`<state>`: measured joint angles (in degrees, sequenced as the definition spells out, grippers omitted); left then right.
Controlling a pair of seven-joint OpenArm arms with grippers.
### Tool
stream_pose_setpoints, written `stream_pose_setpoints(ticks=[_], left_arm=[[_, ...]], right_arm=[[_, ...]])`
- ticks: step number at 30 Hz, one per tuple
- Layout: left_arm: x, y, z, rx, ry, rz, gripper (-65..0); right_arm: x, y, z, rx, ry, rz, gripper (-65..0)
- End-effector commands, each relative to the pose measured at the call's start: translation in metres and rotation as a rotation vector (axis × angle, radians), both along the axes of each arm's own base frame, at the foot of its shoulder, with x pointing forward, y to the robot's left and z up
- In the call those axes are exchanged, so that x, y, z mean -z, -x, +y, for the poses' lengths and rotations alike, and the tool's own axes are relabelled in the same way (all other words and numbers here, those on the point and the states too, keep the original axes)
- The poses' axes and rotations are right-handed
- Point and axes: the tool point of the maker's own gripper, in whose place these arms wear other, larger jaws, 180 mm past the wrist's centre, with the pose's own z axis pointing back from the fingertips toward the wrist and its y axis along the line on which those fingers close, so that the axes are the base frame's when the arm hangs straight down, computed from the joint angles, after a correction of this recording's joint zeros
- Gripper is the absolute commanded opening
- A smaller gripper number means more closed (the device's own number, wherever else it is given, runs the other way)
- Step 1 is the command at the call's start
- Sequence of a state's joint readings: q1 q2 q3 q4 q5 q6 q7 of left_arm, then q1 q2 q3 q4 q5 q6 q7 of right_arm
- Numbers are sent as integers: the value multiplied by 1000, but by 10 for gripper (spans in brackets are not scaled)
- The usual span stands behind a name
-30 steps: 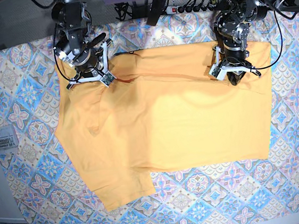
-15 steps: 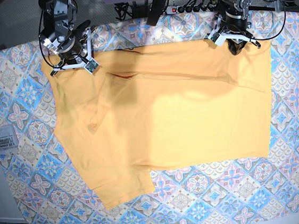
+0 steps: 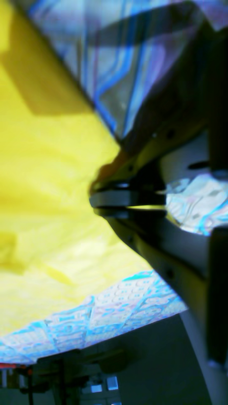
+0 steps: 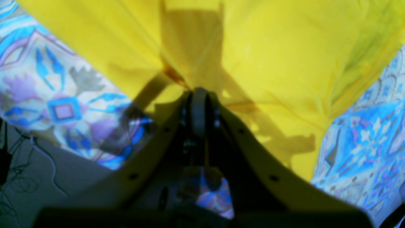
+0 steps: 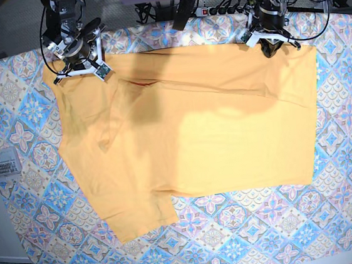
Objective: Fold the T-shirt properly
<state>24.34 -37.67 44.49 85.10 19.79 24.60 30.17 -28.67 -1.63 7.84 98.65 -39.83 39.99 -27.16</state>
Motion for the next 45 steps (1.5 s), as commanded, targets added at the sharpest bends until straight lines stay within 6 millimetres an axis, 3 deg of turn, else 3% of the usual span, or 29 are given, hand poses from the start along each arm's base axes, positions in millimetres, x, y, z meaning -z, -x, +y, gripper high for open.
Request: stream_pose_setpoints(ticks=[1, 7, 15, 19, 22, 24, 27, 31, 33, 36, 42, 45], left_arm=[[11, 27, 1, 20, 4, 111, -650], [1, 40, 6, 73, -12, 122, -650], [-12, 36, 2, 95, 8, 103, -650], [-37, 17, -14, 115, 65, 37, -650], [-70, -15, -23, 88, 120, -73, -650], [-85, -24, -14, 52, 115, -112, -650], [-92, -37, 6, 4, 69, -130, -650], [-86, -49, 28, -19, 24, -110, -650], [-76, -65, 29, -35, 44, -104, -650], [-57, -71, 32, -34, 37, -32, -650], [-19, -68, 18, 38, 50, 147, -650], [-4, -51, 16, 84, 45, 253, -650]], right_arm=[[0, 9, -13, 4, 53, 29, -650], [0, 8, -11, -2, 50, 27, -650], [-1, 7, -11, -1, 50, 25, -650], [-10, 0, -12, -2, 57, -7, -650], [-12, -3, -12, -3, 59, -16, -650], [-11, -3, -12, -2, 58, -16, -650], [-11, -3, -12, -3, 58, -15, -650], [-10, -3, -10, -5, 54, -13, -650], [-10, -4, -8, -4, 49, -15, -650], [-13, -13, -7, -5, 48, -33, -650], [-13, -13, -9, -5, 50, -35, -650], [-13, -13, -9, -3, 51, -33, -650]])
